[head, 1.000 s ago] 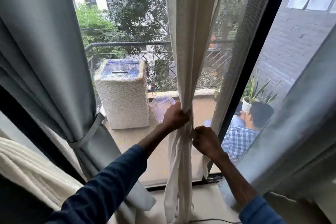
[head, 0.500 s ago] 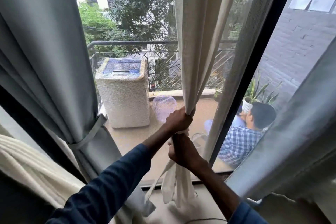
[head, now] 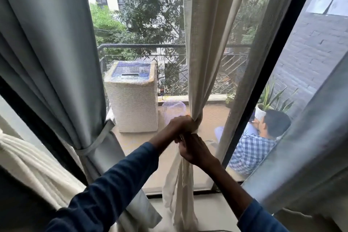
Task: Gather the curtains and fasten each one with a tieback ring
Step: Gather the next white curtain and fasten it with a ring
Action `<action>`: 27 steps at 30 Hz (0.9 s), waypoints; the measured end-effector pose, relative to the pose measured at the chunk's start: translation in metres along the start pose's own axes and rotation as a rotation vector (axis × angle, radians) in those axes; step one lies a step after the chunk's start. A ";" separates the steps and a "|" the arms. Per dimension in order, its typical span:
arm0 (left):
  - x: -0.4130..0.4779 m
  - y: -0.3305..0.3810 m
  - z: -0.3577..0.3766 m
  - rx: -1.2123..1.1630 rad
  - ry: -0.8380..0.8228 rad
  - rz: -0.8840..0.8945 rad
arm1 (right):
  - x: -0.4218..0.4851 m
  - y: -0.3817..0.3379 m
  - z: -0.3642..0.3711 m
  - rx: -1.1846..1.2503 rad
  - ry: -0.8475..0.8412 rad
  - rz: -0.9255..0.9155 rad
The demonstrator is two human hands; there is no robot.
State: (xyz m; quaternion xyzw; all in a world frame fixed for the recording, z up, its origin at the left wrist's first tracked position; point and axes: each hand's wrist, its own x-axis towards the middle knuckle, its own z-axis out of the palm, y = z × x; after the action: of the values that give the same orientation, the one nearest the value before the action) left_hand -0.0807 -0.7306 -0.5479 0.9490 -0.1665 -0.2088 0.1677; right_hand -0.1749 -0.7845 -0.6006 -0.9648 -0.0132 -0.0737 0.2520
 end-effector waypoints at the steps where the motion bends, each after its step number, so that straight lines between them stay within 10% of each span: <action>1: 0.003 -0.001 0.000 -0.052 -0.017 0.002 | 0.000 0.002 -0.001 0.000 -0.010 0.003; 13: 0.024 -0.024 0.021 -0.100 0.125 0.102 | 0.002 0.025 -0.019 0.217 -0.193 0.032; 22: 0.013 -0.035 0.017 -0.137 0.111 0.161 | 0.008 0.060 -0.024 0.855 -0.102 0.301; 27: 0.009 -0.045 0.014 -0.152 0.085 0.214 | 0.015 0.072 -0.006 0.636 -0.017 0.248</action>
State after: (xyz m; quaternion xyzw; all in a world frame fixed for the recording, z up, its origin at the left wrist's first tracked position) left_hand -0.0687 -0.6977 -0.5803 0.9184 -0.2435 -0.1612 0.2671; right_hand -0.1567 -0.8509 -0.6281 -0.8328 0.0796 -0.0265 0.5471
